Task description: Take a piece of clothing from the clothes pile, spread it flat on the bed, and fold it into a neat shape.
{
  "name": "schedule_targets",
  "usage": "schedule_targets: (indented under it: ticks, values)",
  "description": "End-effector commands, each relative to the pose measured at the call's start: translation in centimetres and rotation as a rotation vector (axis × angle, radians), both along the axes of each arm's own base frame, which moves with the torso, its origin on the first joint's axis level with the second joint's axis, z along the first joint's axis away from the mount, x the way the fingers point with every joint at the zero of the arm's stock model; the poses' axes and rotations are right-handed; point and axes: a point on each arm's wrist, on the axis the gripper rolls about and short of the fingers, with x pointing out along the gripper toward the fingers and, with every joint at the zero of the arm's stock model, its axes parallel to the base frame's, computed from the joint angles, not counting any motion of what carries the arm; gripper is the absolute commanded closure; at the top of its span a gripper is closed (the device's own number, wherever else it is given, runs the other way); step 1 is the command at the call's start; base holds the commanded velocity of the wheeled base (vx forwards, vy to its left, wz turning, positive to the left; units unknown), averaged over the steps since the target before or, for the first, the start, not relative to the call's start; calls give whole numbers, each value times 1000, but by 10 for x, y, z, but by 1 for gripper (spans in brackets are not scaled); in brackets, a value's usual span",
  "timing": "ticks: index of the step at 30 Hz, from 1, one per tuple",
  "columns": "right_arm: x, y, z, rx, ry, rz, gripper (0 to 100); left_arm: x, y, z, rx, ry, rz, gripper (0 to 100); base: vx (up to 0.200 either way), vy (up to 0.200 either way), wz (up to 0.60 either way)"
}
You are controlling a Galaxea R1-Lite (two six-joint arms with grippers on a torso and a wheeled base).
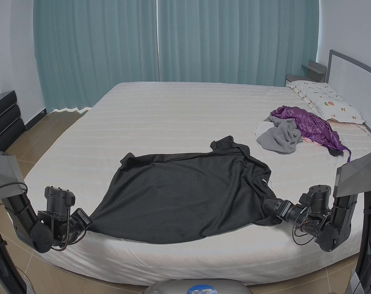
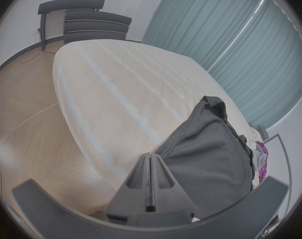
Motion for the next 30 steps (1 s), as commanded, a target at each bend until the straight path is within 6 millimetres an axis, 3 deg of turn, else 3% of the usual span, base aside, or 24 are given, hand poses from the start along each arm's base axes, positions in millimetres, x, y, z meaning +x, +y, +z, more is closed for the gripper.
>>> schedule_targets:
  ticks: [1,11,20,30]
  values:
    - [4,1,-13,-3,26,4,100,1,3,1,-17,-4,-1,100,0,0,0]
    - [21,3,-12,10,-25,-4,100,2,3,1,-25,-5,-6,100,0,0,0]
    - [54,7,13,27,-124,-12,100,3,3,1,-30,-7,-6,100,0,0,0]
    - [94,15,27,26,-129,-16,100,5,3,1,-31,-10,-2,100,0,0,0]
